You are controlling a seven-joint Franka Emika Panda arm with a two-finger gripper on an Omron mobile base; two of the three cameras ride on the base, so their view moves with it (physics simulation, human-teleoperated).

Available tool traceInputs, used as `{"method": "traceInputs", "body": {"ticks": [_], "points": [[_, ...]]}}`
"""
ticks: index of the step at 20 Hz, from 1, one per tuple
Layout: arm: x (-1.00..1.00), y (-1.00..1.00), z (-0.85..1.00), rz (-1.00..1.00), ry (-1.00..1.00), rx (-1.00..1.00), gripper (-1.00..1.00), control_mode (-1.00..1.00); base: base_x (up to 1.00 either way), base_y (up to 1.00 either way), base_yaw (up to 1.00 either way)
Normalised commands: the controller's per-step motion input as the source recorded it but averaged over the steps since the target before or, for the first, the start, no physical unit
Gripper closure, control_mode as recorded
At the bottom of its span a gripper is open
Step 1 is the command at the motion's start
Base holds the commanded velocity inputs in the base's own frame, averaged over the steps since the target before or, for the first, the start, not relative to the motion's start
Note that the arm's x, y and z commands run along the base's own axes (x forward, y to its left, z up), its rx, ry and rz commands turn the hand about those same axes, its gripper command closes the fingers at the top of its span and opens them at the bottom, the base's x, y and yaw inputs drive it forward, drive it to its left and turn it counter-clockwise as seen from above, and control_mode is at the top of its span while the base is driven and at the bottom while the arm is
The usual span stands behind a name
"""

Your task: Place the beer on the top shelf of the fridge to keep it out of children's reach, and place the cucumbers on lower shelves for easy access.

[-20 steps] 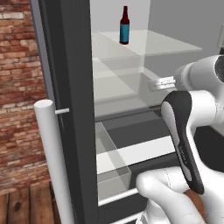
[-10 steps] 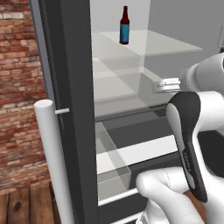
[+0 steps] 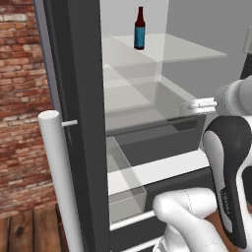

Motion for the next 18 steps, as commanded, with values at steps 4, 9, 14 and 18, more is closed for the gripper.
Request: {"method": "traceInputs", "body": {"ticks": [4, 9, 14, 18], "points": [[0.00, 0.00, 0.00, 0.00, 0.00, 0.00, -1.00, 1.00, -0.50, 0.00, -0.06], [0.00, 0.00, 0.00, 0.00, 0.00, 0.00, -1.00, 1.00, -0.37, -0.06, -0.37], [0.00, 0.00, 0.00, 0.00, 0.00, 0.00, -1.00, 1.00, -0.19, 0.00, -0.47], [0.00, 0.00, 0.00, 0.00, 0.00, 0.00, -1.00, 1.00, -0.02, 0.00, -0.57]]}}
